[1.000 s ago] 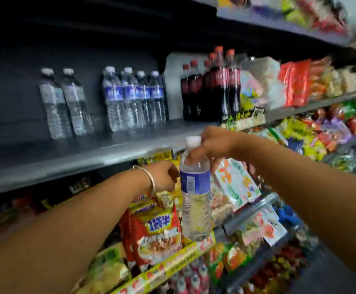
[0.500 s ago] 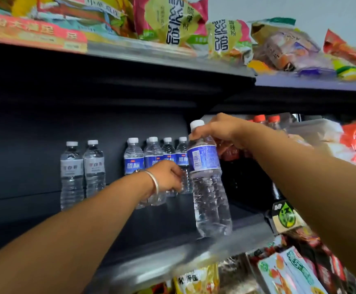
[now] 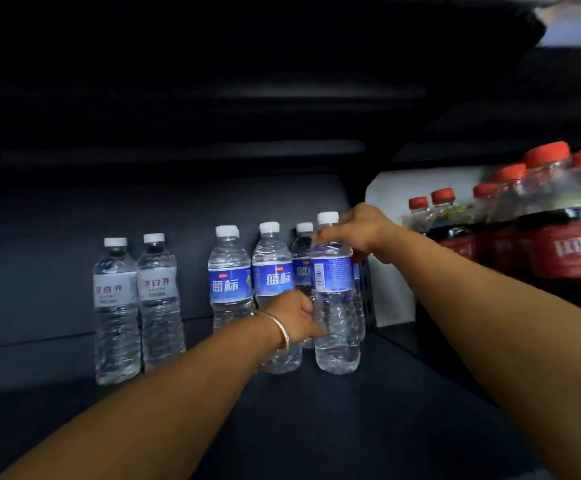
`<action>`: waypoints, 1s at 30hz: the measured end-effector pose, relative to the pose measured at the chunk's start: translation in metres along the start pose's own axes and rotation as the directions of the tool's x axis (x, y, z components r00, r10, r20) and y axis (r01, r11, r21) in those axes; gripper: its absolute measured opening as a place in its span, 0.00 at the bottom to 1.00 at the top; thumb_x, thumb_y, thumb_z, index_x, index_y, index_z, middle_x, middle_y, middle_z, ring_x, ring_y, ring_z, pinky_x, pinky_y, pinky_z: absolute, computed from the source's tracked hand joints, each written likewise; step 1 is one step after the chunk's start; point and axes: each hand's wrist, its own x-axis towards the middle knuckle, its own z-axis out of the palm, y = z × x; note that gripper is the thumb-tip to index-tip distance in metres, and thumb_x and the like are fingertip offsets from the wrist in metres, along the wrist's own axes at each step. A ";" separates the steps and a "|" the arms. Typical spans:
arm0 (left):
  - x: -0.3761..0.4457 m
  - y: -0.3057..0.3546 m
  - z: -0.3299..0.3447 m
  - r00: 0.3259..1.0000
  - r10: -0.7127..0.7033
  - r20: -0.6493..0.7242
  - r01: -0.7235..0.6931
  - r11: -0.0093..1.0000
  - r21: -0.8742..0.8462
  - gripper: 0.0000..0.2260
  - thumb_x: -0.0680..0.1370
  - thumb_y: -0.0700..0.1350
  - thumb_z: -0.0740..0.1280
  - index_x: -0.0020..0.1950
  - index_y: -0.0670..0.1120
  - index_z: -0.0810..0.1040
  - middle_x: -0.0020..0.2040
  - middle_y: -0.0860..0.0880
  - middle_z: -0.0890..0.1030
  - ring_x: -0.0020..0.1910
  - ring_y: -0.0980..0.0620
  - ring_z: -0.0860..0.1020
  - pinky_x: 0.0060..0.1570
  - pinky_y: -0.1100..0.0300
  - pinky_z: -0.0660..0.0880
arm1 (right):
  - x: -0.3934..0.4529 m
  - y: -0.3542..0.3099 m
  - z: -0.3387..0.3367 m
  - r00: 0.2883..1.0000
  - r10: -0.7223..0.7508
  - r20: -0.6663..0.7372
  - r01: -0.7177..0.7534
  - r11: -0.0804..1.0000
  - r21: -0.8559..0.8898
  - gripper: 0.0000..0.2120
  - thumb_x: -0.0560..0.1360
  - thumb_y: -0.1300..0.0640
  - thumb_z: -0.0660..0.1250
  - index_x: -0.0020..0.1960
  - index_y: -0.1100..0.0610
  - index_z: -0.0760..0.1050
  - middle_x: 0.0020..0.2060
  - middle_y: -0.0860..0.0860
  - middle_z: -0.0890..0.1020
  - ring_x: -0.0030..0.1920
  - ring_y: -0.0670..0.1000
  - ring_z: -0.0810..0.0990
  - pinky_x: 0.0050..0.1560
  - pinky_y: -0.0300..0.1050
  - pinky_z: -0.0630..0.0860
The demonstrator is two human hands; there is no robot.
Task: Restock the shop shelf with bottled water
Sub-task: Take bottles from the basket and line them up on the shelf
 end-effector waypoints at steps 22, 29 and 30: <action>0.017 0.002 0.036 0.956 -0.056 -0.287 0.068 0.997 0.032 0.19 0.67 0.55 0.75 0.38 0.43 0.70 0.46 0.40 0.80 0.40 0.37 0.82 0.42 0.45 0.80 | -0.003 0.012 0.013 0.965 0.067 0.255 -0.086 0.994 0.063 0.38 0.61 0.42 0.77 0.65 0.56 0.69 0.51 0.55 0.83 0.51 0.55 0.82 0.58 0.54 0.77; 0.012 -0.002 0.036 0.971 -0.078 -0.227 0.072 0.997 -0.037 0.20 0.72 0.43 0.72 0.55 0.40 0.64 0.48 0.38 0.78 0.35 0.38 0.82 0.31 0.50 0.80 | -0.005 0.018 0.009 0.973 0.048 0.225 -0.109 0.958 0.265 0.12 0.70 0.59 0.73 0.50 0.63 0.74 0.41 0.58 0.82 0.42 0.55 0.81 0.48 0.48 0.78; 0.012 -0.001 0.035 0.967 -0.067 -0.245 0.067 0.998 -0.007 0.21 0.71 0.43 0.73 0.55 0.39 0.65 0.48 0.39 0.77 0.36 0.38 0.82 0.34 0.49 0.80 | -0.005 0.019 0.008 0.971 0.050 0.235 -0.114 0.956 0.270 0.12 0.70 0.60 0.71 0.51 0.64 0.76 0.41 0.58 0.82 0.42 0.55 0.80 0.48 0.47 0.77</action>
